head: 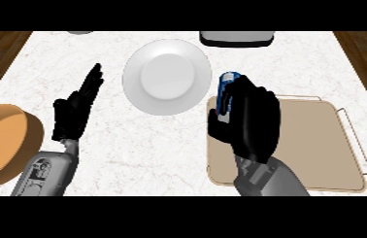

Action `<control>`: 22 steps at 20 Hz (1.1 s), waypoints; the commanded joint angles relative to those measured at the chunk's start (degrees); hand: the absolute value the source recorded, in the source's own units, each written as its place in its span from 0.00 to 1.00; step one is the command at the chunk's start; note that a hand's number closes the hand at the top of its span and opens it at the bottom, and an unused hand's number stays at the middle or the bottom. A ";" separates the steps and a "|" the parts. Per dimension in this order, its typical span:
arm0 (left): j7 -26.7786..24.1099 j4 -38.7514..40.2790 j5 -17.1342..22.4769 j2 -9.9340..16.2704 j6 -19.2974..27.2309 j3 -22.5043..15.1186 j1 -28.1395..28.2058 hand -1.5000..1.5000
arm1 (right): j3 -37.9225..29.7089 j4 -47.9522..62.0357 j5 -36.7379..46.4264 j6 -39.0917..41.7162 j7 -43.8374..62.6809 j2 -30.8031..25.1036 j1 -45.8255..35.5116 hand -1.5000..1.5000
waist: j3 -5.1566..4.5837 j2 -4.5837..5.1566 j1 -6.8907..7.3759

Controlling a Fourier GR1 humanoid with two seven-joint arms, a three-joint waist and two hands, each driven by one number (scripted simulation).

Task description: Pick the can from the tray and place it in the plate

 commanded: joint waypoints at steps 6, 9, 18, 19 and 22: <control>-1.06 -1.06 -1.39 -1.51 -0.45 -1.02 0.44 0.50 | -2.11 25.14 -16.91 -11.61 1.82 1.11 -22.02 1.00 | 0.01 0.35 1.51; -0.87 -0.12 -0.67 -0.93 -1.55 0.21 0.08 0.50 | -2.26 37.37 -18.85 -20.38 -2.86 1.12 -24.61 1.00 | 0.01 0.46 1.62; -0.75 0.67 0.09 -1.01 -3.80 0.10 -1.99 0.50 | 1.10 62.48 -28.31 -19.97 -3.95 1.13 -38.65 1.00 | -0.04 1.18 4.69; 2.82 1.65 -0.70 -1.50 -1.83 0.85 -6.95 0.50 | 0.89 63.93 -29.56 -18.30 -4.67 1.13 -39.08 1.00 | -0.01 1.12 3.56; 0.34 0.79 -1.37 -2.15 -3.13 -1.26 -4.29 0.50 | 0.55 66.84 -35.60 -25.69 -3.63 1.13 -38.36 1.00 | 0.01 1.61 5.78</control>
